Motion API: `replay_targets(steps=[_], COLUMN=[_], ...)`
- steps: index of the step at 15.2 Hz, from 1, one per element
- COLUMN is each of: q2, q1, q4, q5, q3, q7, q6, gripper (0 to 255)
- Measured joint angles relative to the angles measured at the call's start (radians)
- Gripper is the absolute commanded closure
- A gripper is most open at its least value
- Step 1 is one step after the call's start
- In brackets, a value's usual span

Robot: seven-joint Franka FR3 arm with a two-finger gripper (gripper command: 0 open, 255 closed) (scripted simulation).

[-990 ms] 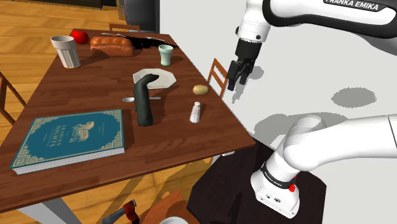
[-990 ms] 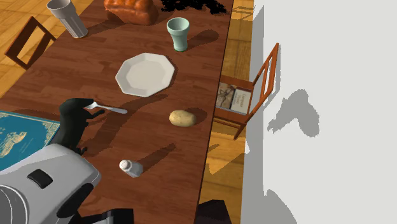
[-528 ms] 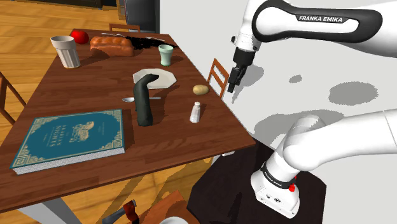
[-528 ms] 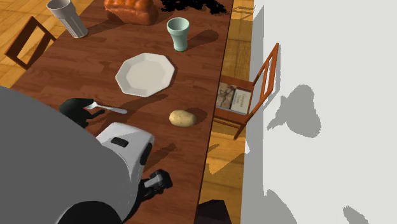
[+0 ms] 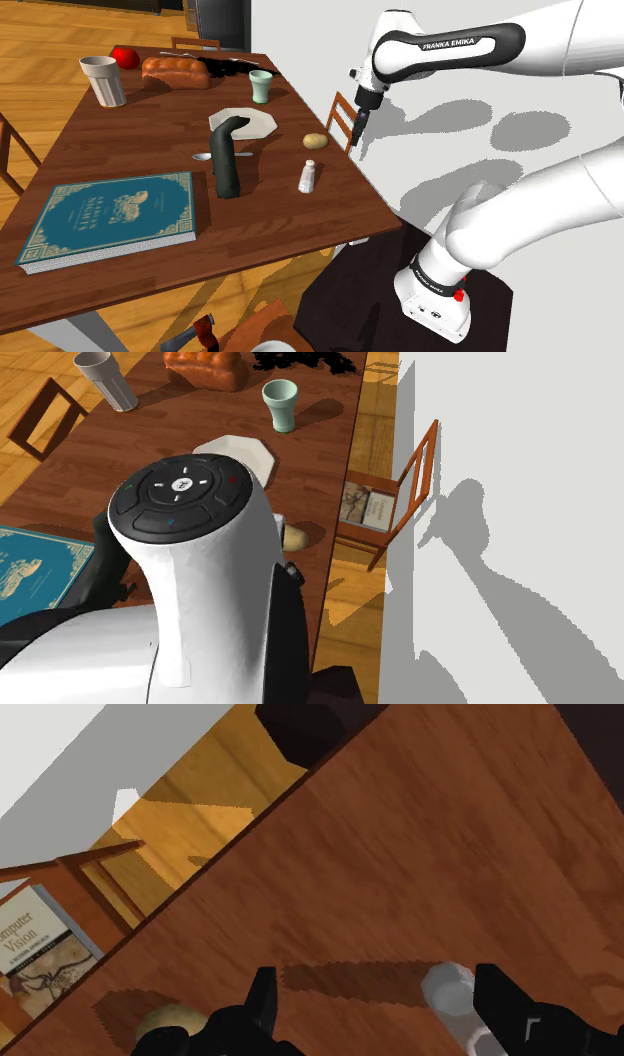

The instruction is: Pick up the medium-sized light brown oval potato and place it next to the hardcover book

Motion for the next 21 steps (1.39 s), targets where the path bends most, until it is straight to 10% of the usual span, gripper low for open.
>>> replay_targets(steps=[11,21], q2=[0.407,0.714], q1=[0.071,0.051], q4=[0.182,0.392], q5=[0.113,0.316], q3=[-0.17,-0.165], q7=[-0.492,-0.825], q6=[0.276,0.367], gripper=[0,0])
